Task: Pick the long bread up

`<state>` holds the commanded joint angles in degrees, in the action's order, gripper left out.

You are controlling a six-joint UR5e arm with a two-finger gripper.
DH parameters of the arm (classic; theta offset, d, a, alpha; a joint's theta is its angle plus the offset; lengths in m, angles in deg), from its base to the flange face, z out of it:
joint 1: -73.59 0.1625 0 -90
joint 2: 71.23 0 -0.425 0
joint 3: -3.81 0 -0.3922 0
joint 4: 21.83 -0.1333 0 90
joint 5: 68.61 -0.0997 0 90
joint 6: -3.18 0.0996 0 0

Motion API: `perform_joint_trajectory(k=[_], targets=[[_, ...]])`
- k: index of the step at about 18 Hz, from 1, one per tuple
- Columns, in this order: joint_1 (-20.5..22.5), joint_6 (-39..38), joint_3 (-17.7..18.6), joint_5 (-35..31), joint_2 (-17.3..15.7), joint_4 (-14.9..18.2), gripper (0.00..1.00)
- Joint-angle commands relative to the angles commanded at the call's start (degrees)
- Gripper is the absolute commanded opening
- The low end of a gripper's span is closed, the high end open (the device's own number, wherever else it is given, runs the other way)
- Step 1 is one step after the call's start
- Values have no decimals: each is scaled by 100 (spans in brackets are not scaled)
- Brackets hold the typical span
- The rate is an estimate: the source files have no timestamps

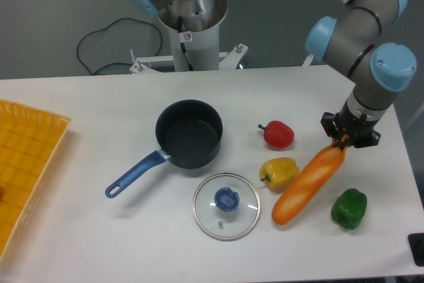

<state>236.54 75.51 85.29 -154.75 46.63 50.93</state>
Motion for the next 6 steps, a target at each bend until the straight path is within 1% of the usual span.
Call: perform_joint_trajectory(k=[6], targets=[[-35,9,-97,-114,0,9,14]])
